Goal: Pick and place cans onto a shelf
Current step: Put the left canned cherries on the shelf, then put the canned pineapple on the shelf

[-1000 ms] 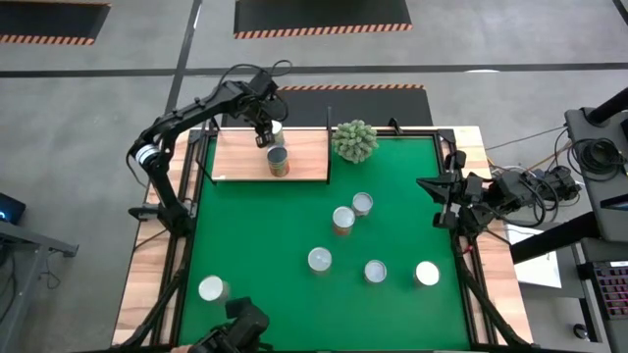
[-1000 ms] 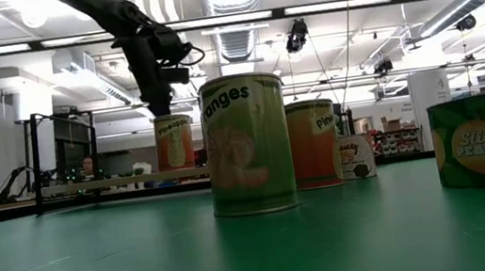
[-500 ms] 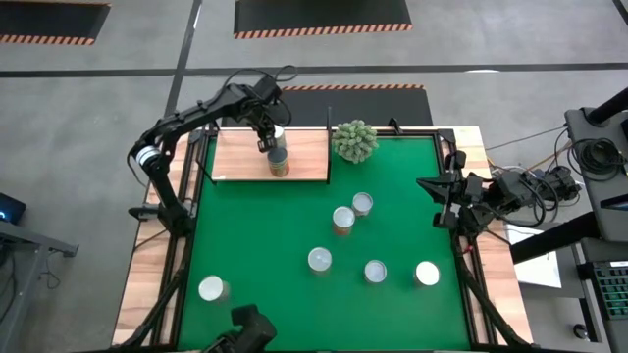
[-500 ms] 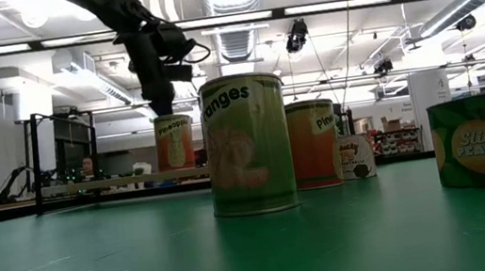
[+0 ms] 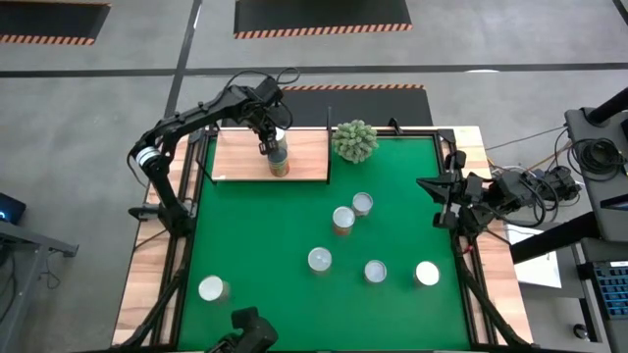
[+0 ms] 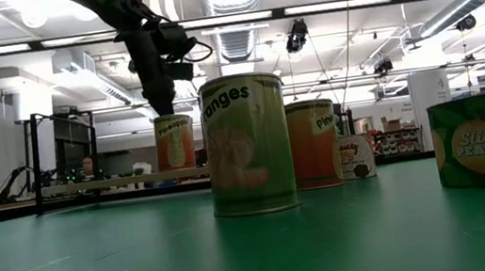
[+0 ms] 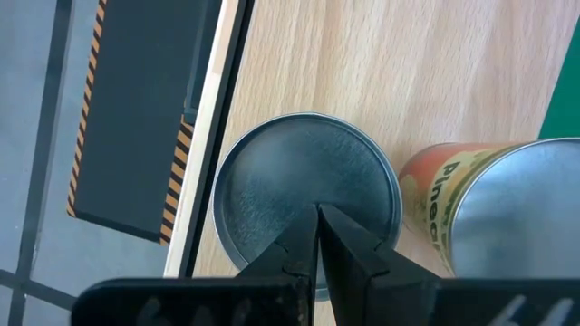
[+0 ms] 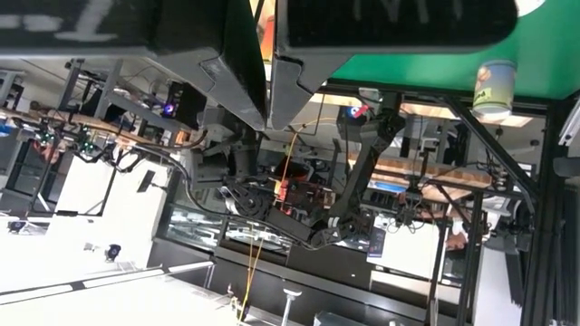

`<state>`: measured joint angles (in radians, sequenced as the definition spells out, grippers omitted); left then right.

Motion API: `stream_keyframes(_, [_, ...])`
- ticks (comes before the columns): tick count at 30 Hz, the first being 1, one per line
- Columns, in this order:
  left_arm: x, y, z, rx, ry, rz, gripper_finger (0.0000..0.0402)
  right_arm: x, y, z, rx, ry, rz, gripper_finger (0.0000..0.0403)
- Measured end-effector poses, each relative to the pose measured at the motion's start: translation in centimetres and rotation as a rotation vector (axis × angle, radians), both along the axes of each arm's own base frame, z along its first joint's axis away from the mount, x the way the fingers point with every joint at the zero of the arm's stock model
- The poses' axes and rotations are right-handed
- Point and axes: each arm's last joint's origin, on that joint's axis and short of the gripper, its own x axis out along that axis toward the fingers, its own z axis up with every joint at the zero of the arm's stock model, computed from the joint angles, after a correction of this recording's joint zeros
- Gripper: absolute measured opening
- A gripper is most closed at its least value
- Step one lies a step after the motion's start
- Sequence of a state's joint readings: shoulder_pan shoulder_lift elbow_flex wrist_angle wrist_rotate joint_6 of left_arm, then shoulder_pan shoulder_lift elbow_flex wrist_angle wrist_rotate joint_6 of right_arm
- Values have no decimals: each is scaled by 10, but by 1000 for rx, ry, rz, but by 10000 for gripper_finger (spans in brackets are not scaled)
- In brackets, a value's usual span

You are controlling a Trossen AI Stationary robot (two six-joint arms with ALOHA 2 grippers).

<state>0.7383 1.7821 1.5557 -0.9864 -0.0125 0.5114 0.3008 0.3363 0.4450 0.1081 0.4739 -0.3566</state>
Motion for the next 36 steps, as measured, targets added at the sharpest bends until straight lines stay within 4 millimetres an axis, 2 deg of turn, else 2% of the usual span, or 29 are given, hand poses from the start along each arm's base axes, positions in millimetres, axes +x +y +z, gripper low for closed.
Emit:
stream_keyframes(7, [0, 0, 6, 10, -12, 1, 0, 0, 0, 0, -2, 1, 0, 9])
stream_keyframes(13, [-2, -5, 29, 47, -86, 50, 0, 0, 0, 0, -2, 1, 0, 9])
stream_keyframes(16, [-2, -18, 33, 27, -101, 77, 0, 0, 0, 0, -2, 5, 0, 9])
stream_keyframes(20, [1, -45, 40, 21, -121, 38, 0, 0, 0, -2, -7, 17, 0, 9])
stream_keyframes(23, [-2, -60, 37, 15, -112, 11, 0, 0, 0, -2, -10, 24, -1, 9])
stream_keyframes(31, [-34, -84, 23, 1, -91, 13, 0, 0, 0, -2, -9, 24, 0, 9])
stream_keyframes(36, [-45, -98, 22, -4, -224, 135, 0, 0, 0, -2, -9, 21, -1, 9])
